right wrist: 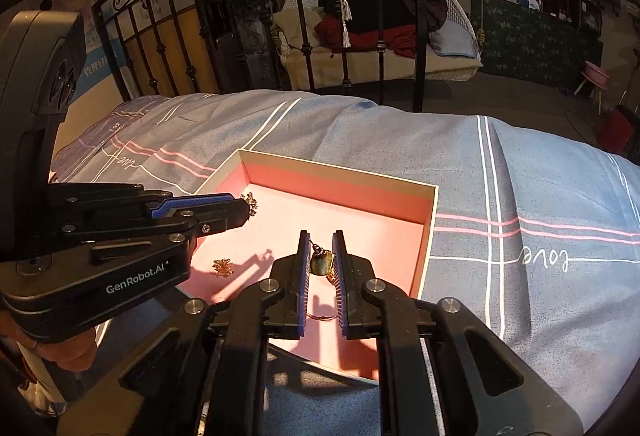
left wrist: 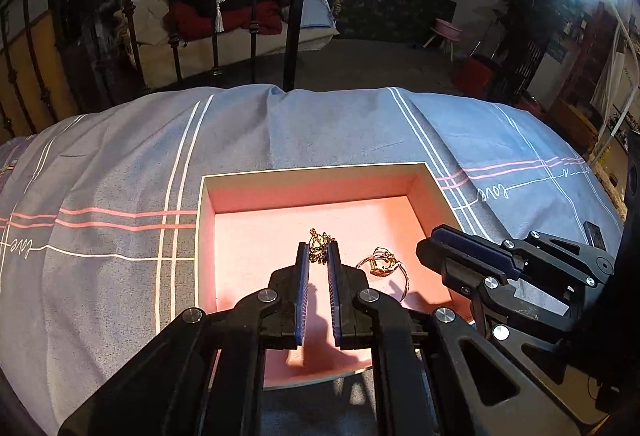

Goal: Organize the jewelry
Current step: 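Lower the earring and heart charm into the box and open both grippers, then move both grippers back toward the gold watch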

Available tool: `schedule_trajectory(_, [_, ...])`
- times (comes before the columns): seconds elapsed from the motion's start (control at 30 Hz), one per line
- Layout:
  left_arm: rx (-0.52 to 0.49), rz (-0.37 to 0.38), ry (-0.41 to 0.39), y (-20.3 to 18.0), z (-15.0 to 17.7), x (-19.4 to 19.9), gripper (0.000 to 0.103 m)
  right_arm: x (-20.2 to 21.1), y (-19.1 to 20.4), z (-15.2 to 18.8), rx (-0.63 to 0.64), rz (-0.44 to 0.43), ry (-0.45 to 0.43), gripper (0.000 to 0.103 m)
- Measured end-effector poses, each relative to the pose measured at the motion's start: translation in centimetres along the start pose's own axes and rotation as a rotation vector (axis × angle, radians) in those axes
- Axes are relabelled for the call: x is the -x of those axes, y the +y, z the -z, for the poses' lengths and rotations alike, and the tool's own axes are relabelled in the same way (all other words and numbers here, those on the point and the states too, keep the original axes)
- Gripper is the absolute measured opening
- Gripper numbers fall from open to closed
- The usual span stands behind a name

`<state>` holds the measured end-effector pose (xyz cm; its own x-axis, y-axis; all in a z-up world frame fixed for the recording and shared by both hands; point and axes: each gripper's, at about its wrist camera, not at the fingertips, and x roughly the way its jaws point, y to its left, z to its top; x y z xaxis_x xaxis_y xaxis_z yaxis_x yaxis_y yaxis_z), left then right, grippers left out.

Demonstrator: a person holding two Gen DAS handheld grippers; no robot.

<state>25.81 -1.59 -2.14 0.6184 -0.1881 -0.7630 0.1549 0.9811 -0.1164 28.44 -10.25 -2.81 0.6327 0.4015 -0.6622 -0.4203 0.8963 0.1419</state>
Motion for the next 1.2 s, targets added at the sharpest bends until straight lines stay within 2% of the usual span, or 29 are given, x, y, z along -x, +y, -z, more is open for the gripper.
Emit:
schedule_trajectory(0.27, [-0.013,-0.015,0.036,0.2,0.5,-1.5,0.009,-1.8,-0.3,0.7,-0.011,-0.004,0.043,0.012])
schedule_trajectory(0.53, [-0.012,-0.039,0.023,0.3,0.7,-1.0,0.010,-1.8,0.1,1.4,0.000,-0.003,0.059,0.012])
schedule_trajectory(0.57, [-0.012,-0.039,0.021,0.3,0.7,-0.8,0.012,-1.6,0.1,1.4,-0.002,-0.006,0.057,0.014])
schedule_trajectory(0.63, [-0.008,-0.046,0.009,0.4,0.8,-0.1,0.024,-1.0,0.2,1.6,-0.004,-0.005,0.052,0.022])
schedule_trajectory(0.67, [-0.002,-0.048,-0.004,0.5,0.9,0.6,0.025,-0.5,0.3,1.8,-0.002,0.002,0.044,0.027])
schedule_trajectory(0.73, [0.000,-0.035,-0.028,0.6,1.6,2.0,0.027,1.1,0.4,2.3,-0.003,0.006,0.022,0.029])
schedule_trajectory(0.83, [0.003,-0.015,-0.063,0.7,3.6,4.5,0.035,4.2,0.3,4.4,-0.028,0.011,0.000,0.031])
schedule_trajectory(0.93, [-0.003,0.011,-0.080,0.7,6.9,6.4,0.038,7.0,0.2,7.7,-0.066,-0.002,-0.008,0.037])
schedule_trajectory(1.07, [0.013,0.020,-0.045,0.7,11.4,7.0,0.038,8.6,0.5,12.3,-0.115,-0.027,0.026,0.037])
schedule_trajectory(1.2, [0.047,0.049,-0.009,1.0,14.6,6.9,0.038,9.1,1.4,15.4,-0.132,-0.039,0.046,0.037])
